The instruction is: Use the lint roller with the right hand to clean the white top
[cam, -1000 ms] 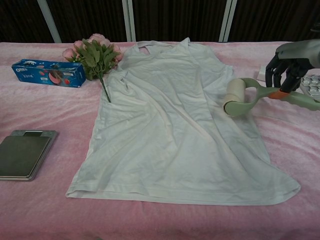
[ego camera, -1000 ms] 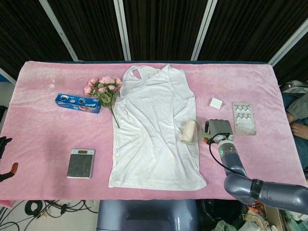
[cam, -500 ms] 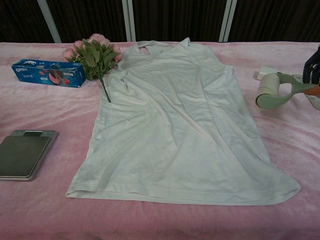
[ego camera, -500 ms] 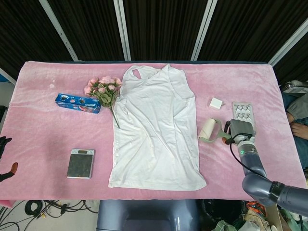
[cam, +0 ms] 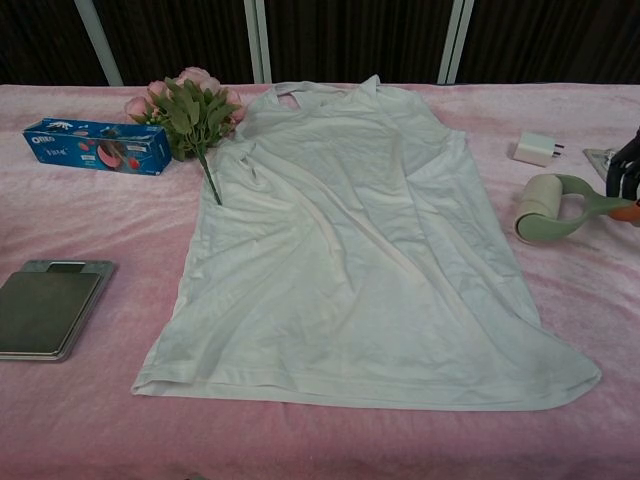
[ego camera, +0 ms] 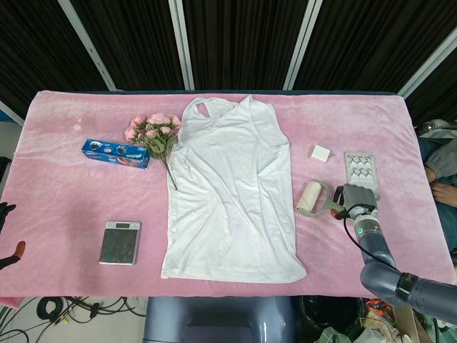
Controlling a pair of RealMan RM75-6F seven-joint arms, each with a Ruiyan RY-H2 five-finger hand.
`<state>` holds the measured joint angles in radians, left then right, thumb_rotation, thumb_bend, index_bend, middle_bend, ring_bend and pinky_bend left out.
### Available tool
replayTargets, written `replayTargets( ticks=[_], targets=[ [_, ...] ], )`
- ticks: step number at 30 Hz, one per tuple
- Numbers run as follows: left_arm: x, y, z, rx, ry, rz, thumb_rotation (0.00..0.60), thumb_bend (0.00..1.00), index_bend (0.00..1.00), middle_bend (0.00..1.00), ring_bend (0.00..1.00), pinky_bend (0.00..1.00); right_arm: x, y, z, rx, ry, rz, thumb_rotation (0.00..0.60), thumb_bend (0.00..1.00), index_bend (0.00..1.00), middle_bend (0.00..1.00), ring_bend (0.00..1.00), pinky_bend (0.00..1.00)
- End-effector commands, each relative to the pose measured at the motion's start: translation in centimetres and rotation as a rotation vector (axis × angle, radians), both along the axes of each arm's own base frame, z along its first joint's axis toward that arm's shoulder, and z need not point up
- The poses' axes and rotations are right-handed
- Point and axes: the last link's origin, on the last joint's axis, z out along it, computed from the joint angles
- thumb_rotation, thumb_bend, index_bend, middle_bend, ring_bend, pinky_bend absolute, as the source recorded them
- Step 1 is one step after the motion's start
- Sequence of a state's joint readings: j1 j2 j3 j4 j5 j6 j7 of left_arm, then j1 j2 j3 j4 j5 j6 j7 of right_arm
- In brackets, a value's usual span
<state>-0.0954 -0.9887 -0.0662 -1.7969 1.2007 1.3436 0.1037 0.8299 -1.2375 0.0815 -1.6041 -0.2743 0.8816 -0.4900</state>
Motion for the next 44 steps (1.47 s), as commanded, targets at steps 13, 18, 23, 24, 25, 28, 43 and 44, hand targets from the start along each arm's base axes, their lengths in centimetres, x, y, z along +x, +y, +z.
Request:
replayTargets(
  ticks=[13,18,23,24,25,28,43,44],
  targets=[
    [0.0,-0.1,0.0,-0.003,0.002,-0.001,0.6,0.39,0.12,0.06,0.04,0.04,-2.2,0.7,-0.2,0.056,0.036,-0.041,0.6,0.15,0.01,0.02,0.1,0.22],
    [0.0,-0.1,0.0,-0.002,0.003,0.0,0.6,0.39,0.12,0.06,0.04,0.04,-1.8,0.9,0.2,0.063,0.028,-0.048,0.6,0.12,0.0,0.0,0.07,0.21],
    [0.0,-0.1,0.1,0.001,0.001,0.001,0.6,0.39,0.12,0.06,0.04,0.04,-1.0,1.1,1.8,-0.014,0.006,-0.013,0.6,0.12,0.0,0.0,0.08,0.2],
    [0.0,-0.1,0.1,0.001,0.001,0.0,0.6,0.39,0.12,0.06,0.04,0.04,-0.9,1.3,2.4,-0.034,0.009,0.0,0.6,0.12,0.0,0.0,0.08,0.19],
    [0.0,-0.1,0.1,0.001,0.0,0.0,0.6,0.39,0.12,0.06,0.04,0.04,-0.7,1.6,3.0,-0.057,0.006,0.013,0.6,0.12,0.0,0.0,0.08,0.19],
    [0.0,-0.1,0.0,0.0,0.001,-0.002,0.6,0.39,0.12,0.06,0.04,0.04,-0.1,2.9,4.8,-0.13,-0.009,0.054,0.6,0.12,0.0,0.0,0.08,0.19],
    [0.5,0.0,0.5,0.045,-0.008,-0.053,0.6,0.39,0.12,0.06,0.04,0.04,-2.0,16.5,6.1,-0.308,-0.033,0.366,0.6,0.12,0.0,0.0,0.08,0.19],
    [0.6,0.0,0.5,0.047,-0.007,-0.057,0.6,0.39,0.12,0.06,0.04,0.04,-2.0,16.9,6.0,-0.313,-0.032,0.386,0.6,0.12,0.0,0.0,0.08,0.19]
  ],
)
